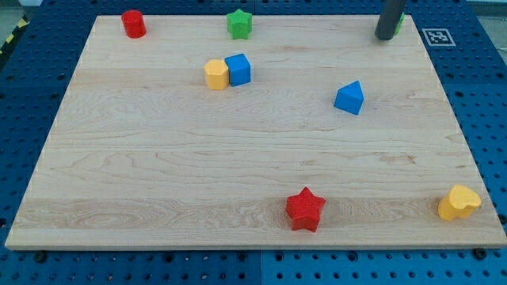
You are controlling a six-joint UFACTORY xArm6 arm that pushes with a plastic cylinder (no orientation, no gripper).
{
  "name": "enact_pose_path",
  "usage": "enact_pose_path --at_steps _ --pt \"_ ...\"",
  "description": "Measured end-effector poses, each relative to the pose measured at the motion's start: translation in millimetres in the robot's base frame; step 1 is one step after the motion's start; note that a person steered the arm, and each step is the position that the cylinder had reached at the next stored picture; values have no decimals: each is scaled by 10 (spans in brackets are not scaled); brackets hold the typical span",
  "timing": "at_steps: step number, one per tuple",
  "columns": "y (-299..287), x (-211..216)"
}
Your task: Move the red star towards the center left
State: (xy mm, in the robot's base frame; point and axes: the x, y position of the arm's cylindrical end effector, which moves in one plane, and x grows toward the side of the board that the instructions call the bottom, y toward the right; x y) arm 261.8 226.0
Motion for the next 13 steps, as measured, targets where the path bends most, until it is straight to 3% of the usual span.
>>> enact_pose_path --at_steps 1,6,8,10,13 --pt "-195 357" --pt "-379 427" --pt "-1702 480" --pt "-1975 1040" --pt "-1598 2245"
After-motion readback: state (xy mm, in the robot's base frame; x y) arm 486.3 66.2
